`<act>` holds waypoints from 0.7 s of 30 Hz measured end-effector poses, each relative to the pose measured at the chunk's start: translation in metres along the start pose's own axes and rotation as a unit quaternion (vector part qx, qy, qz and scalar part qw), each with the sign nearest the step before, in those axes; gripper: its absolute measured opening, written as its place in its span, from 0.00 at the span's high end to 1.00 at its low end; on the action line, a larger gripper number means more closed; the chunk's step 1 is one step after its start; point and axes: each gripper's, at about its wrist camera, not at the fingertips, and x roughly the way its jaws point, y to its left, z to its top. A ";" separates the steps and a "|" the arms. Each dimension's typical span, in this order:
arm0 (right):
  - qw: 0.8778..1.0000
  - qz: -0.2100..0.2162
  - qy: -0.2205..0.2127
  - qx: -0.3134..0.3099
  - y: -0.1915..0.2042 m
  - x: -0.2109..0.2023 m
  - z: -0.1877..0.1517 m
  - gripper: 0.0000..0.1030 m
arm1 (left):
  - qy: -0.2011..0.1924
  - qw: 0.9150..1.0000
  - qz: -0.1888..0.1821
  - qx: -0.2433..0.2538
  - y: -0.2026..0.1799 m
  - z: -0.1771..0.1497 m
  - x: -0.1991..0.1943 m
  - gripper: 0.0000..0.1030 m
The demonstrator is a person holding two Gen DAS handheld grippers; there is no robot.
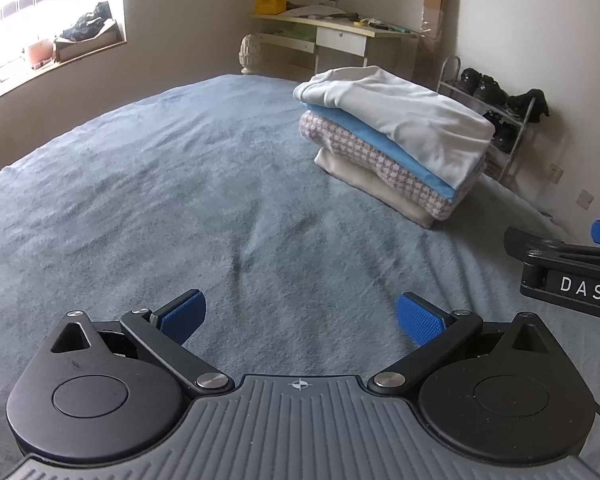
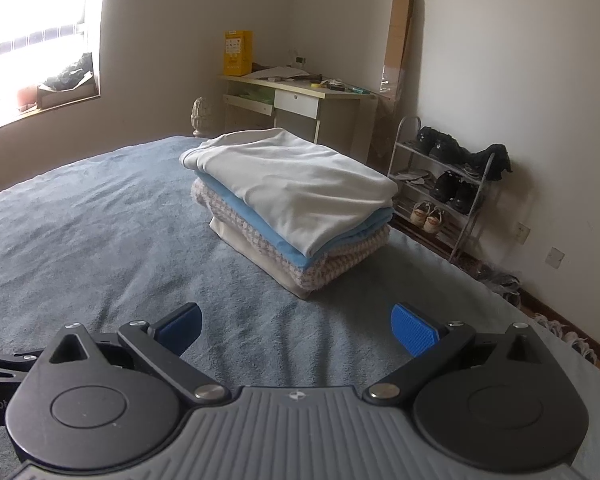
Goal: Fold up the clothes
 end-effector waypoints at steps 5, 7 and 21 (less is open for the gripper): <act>1.000 -0.005 0.001 -0.003 0.000 0.002 0.000 0.00 | 0.000 1.000 -0.004 0.001 -0.001 -0.001 -0.001 0.00; 1.000 -0.006 0.002 -0.005 0.000 0.002 0.000 0.00 | 0.000 1.000 -0.007 0.001 -0.001 -0.001 -0.001 0.00; 1.000 -0.022 0.009 0.000 -0.003 0.005 0.000 0.00 | 0.003 1.000 -0.026 0.007 -0.010 -0.005 0.000 0.00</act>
